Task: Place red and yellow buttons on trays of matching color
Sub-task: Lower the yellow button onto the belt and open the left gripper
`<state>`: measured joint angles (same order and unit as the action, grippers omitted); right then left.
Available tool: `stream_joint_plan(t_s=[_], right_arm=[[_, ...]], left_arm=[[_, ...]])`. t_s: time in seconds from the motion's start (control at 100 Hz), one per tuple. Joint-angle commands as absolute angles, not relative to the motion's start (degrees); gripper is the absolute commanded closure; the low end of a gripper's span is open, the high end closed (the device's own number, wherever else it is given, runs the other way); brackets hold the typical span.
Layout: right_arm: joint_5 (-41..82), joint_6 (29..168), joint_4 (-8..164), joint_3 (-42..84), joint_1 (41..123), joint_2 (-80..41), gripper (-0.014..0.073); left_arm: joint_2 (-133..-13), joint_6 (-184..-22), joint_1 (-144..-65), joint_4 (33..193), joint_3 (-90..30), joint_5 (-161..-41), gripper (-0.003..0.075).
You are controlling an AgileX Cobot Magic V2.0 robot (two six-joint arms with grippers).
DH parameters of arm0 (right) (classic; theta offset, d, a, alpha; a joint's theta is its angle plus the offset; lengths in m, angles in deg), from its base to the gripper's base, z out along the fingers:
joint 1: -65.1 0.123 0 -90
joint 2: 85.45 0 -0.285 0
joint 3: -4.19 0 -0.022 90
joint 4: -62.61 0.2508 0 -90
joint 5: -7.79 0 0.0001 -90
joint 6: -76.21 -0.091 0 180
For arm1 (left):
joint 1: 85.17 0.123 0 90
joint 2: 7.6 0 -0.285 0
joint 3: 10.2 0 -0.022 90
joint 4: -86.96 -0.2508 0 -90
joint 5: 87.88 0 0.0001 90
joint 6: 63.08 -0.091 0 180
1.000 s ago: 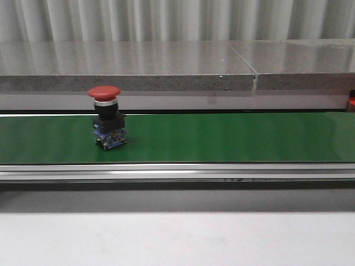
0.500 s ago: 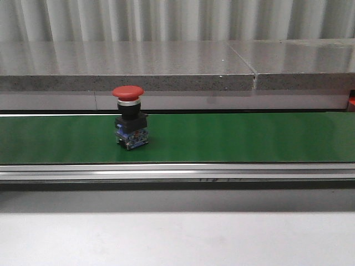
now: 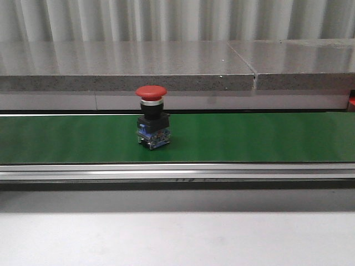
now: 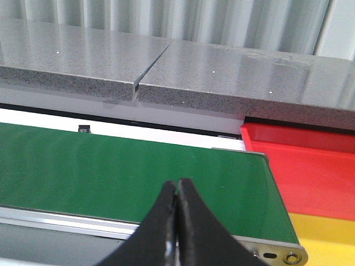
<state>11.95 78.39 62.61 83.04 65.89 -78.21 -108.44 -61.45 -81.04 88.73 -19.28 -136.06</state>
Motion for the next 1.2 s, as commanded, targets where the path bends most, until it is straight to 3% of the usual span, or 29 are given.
stream_joint_plan(t_s=[0.0,0.09,0.19,0.92,1.19], right_arm=[[7.4,78.6,62.3,82.7,66.1,-79.1,0.0662],[7.4,78.6,62.3,82.7,66.1,-79.1,0.0662],[7.4,78.6,62.3,82.7,66.1,-79.1,0.0662],[7.4,78.6,62.3,82.7,66.1,-79.1,0.0662],[7.1,78.6,62.3,82.7,66.1,-79.1,0.0662]], left_arm=[[-106.6,-62.0,-81.3,89.2,-17.6,-135.3,0.0440],[-106.6,-63.1,-81.3,90.0,-17.6,-135.6,0.0248],[-106.4,-63.1,-81.3,90.0,-17.6,-135.6,0.0152],[-87.6,-76.0,-81.4,101.8,-18.1,-135.3,0.0153],[-72.8,-77.5,-81.4,103.3,-29.5,-125.3,0.0153]])
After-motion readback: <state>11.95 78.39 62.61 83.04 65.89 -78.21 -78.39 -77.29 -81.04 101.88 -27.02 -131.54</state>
